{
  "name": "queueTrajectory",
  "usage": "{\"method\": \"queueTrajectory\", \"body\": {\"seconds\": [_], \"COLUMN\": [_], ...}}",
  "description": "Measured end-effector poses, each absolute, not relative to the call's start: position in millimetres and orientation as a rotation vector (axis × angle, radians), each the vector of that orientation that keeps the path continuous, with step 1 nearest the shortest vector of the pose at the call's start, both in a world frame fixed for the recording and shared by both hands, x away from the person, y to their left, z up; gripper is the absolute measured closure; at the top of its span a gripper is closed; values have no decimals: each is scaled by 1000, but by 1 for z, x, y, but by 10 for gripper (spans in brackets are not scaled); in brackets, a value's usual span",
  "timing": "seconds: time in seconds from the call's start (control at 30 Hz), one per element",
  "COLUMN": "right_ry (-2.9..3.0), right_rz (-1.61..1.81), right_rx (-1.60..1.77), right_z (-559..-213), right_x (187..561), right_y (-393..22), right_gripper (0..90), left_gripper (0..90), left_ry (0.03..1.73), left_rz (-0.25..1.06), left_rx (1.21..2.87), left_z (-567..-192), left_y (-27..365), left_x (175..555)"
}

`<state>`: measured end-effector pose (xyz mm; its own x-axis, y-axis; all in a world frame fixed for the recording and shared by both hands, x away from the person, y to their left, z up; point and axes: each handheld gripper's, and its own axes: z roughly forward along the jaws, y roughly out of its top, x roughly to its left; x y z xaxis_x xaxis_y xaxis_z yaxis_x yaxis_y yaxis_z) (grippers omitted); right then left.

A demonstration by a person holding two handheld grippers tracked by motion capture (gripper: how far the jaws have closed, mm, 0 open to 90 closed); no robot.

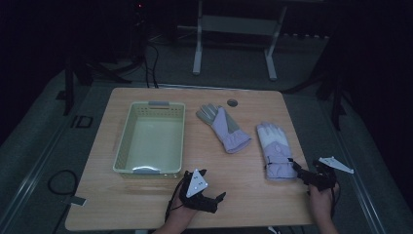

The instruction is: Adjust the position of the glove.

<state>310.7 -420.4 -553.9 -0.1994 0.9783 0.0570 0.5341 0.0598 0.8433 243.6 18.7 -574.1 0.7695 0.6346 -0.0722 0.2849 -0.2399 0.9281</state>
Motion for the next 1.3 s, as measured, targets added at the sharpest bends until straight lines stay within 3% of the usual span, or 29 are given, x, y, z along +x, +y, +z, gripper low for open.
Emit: {"method": "queueTrajectory", "body": {"seconds": [0.4,0.97,1.17,1.3], "right_ry": [1819,1986,2021,2035], "right_rz": [1048,997,1088,1138], "right_rx": [1548,1371,1390,1367], "right_z": [-544,-490,-477,-467], "right_x": [309,340,349,356], "right_y": [-410,-381,-370,-360], "right_gripper": [119,116,172,123], "left_gripper": [8,8,8,8], "left_ry": [711,701,704,702], "left_rz": [377,384,381,380], "left_rx": [1838,1845,1841,1842], "left_z": [-575,-575,-575,-575], "left_y": [17,17,16,16], "left_x": [244,243,243,243]}}
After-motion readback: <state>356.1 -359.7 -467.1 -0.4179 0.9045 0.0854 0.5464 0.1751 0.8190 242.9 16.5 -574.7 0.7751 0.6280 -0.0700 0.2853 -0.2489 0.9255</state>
